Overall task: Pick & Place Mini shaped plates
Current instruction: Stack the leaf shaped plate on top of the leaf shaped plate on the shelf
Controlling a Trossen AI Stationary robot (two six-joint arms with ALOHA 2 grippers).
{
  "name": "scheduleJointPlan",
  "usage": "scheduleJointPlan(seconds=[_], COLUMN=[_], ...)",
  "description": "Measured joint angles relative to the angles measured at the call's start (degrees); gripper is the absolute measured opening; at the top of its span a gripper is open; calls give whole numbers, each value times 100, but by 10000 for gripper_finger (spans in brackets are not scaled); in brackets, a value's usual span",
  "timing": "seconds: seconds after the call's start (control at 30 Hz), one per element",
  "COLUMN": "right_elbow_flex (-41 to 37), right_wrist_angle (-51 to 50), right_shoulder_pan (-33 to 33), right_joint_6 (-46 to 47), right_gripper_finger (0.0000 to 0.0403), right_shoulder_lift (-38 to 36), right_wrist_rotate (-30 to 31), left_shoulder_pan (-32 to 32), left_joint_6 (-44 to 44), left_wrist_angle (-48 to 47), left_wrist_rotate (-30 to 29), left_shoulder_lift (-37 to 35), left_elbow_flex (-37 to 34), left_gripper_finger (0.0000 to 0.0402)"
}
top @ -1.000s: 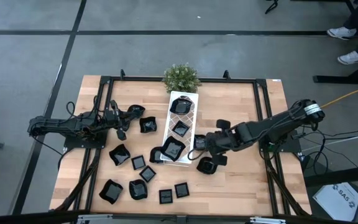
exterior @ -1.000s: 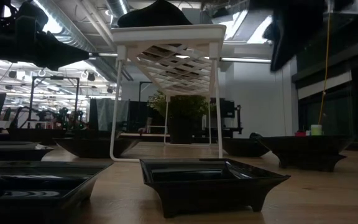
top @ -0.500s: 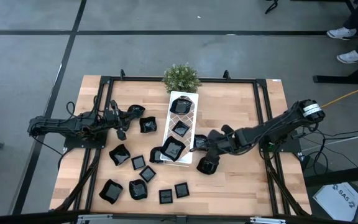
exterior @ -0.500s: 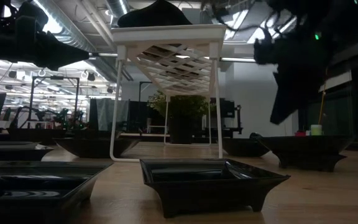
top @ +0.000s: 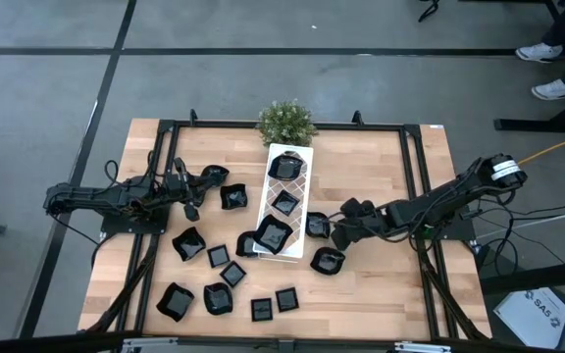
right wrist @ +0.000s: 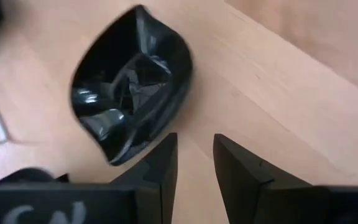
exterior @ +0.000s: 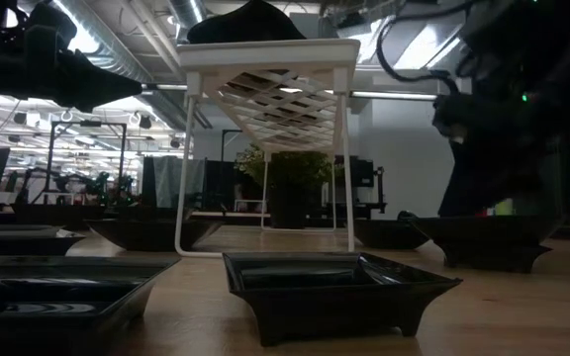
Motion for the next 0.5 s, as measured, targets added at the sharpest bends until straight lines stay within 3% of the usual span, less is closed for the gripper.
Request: scheduleJointPlan(seconds=[0.23, 0.5], right_elbow_flex=[-531, -538], right_wrist_angle=[1301, 1473], right_shoulder_pan=[0, -1], right_joint_6=[263, 368], right_gripper_finger=[103, 103], right_shoulder_lift=[2, 4], right_wrist_rotate=[18, 107], left_shoulder_pan=[0, 0], left_joint_6=[1, 1], left_wrist_angle=[2, 0], left_wrist_rotate=[1, 0], left_shoulder_lift=[0, 0], left_elbow_flex=[0, 0], left_gripper_finger=[53, 54])
